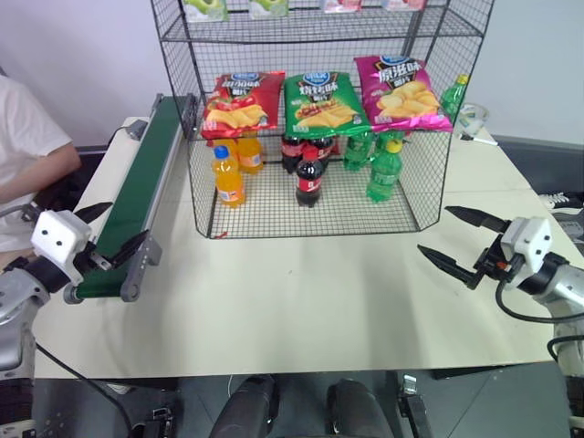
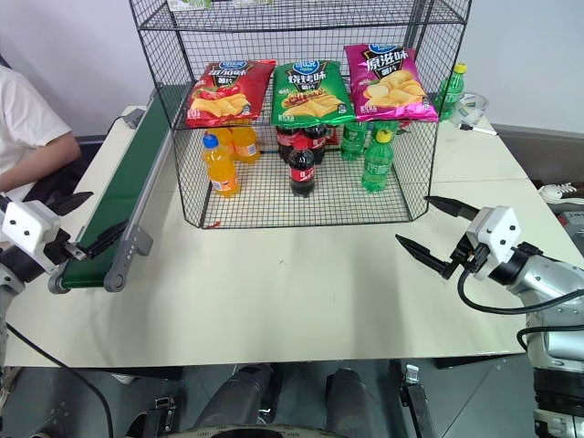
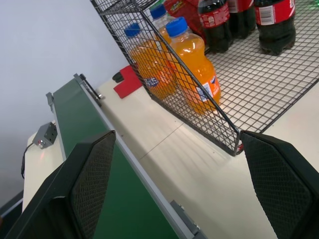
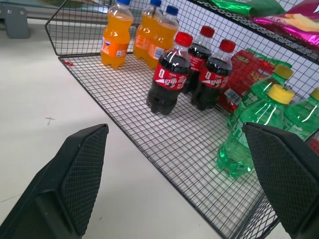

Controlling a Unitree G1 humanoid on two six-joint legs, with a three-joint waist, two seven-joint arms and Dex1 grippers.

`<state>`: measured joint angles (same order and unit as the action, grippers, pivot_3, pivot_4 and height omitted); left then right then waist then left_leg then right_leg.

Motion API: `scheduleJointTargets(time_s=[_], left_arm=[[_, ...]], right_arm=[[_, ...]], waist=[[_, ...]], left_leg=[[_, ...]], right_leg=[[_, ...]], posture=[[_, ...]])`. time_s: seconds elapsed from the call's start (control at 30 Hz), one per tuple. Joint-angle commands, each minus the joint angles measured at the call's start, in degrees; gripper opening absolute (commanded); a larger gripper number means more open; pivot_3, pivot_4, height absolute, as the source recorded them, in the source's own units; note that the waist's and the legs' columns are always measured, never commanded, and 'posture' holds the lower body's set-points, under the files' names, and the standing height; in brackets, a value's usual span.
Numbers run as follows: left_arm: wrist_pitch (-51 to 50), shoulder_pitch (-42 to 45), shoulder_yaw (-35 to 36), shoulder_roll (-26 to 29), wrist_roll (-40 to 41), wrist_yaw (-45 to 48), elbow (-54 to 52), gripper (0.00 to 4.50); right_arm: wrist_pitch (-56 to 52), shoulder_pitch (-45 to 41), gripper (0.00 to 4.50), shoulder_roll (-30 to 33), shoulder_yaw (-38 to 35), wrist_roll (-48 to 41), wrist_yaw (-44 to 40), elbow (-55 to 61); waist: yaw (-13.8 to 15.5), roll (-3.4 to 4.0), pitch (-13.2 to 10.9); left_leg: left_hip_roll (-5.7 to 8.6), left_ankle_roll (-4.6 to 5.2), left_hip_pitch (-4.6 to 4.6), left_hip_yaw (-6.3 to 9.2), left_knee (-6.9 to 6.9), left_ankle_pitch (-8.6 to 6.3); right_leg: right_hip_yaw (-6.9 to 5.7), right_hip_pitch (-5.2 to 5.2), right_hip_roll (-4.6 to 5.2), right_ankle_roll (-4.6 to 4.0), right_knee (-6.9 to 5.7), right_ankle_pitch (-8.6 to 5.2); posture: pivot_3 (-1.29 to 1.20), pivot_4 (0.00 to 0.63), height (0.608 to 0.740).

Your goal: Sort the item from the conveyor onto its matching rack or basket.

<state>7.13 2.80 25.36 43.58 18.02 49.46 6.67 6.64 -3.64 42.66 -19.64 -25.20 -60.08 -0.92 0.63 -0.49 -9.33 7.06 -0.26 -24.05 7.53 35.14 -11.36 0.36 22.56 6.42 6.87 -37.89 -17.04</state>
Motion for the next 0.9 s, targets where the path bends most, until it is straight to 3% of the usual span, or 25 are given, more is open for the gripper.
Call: scheduleJointTargets(time_s=[0.03, 0.9], left_arm=[[2.3, 1.0, -0.2, 1.3, -0.6, 0.1, -0.1, 4.16], [2.5, 3.6, -1.6, -0.1, 0.8, 0.9, 1.8, 4.16]], right_arm=[[1.1, -0.8, 4.5, 0.1, -0.4, -0.1, 0.2, 0.1], [1.7, -1.3, 4.5, -1.6, 0.9, 1.8, 1.9, -0.2]], waist=[[0.0, 0.0, 0.0], [0.0, 0.0, 0.0]], left_leg=[[0.0, 0.0, 0.0, 0.0, 0.0, 0.0], [0.0, 0.0, 0.0, 0.0, -0.02, 0.0]], right_leg=[[0.0, 0.0, 0.0, 0.0, 0.0, 0.0], [0.0, 0.02, 0.0, 0.02, 0.0, 0.01]], posture=[[0.0, 0.15, 0.74], [0.0, 0.15, 0.74]])
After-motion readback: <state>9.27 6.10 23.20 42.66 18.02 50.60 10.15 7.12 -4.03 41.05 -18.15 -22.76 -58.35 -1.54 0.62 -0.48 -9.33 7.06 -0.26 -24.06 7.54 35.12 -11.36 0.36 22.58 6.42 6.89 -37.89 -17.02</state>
